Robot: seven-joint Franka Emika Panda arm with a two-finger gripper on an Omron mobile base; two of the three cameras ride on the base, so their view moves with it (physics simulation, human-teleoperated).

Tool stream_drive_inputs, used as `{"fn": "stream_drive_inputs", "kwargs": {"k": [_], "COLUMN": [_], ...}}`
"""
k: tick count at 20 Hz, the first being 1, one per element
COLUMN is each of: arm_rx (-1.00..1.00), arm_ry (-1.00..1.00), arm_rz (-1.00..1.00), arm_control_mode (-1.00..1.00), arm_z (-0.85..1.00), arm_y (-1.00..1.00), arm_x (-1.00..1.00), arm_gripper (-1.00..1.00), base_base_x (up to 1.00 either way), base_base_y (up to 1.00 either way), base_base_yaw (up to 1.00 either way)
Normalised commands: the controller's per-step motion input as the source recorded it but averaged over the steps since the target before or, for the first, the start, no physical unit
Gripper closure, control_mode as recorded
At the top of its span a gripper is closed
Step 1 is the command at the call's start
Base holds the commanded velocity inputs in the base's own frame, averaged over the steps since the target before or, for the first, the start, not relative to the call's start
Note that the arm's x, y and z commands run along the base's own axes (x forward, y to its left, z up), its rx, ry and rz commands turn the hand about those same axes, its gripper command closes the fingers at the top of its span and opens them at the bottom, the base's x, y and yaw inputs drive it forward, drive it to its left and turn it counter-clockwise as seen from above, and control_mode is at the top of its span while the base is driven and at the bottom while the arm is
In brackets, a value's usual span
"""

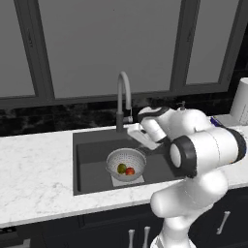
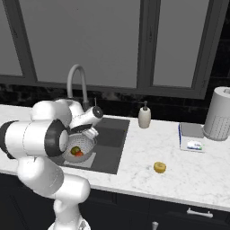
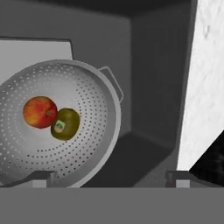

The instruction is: Put the colander in the sink, put the kiwi, kiwi, apple in the colander, and turn on the sink faucet and pour water over the colander.

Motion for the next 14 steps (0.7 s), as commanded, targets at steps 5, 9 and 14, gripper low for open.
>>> {"fn": "stream_drive_inputs", "kwargs": {"k": [5,9,14], "arm_rx": [0.25,0.10,-0.15], "arm_ry": [-0.08,0.00,0.08], "arm_rz": [0.06,0.03,0.04], "arm_control_mode": [-1.00,-1.00,-1.00], "arm_z": [0.71,0.79,0.44], "arm_y": [-0.80,-0.69,-0.65], "arm_x": [-0.59,-0.78,-0.80], "arm_gripper": [-1.00,-1.00,-1.00], "base_base_x": [0.00,0.00,0.00], "base_base_y": [0.00,0.00,0.00], "base_base_yaw": [0.00,0.00,0.00]}}
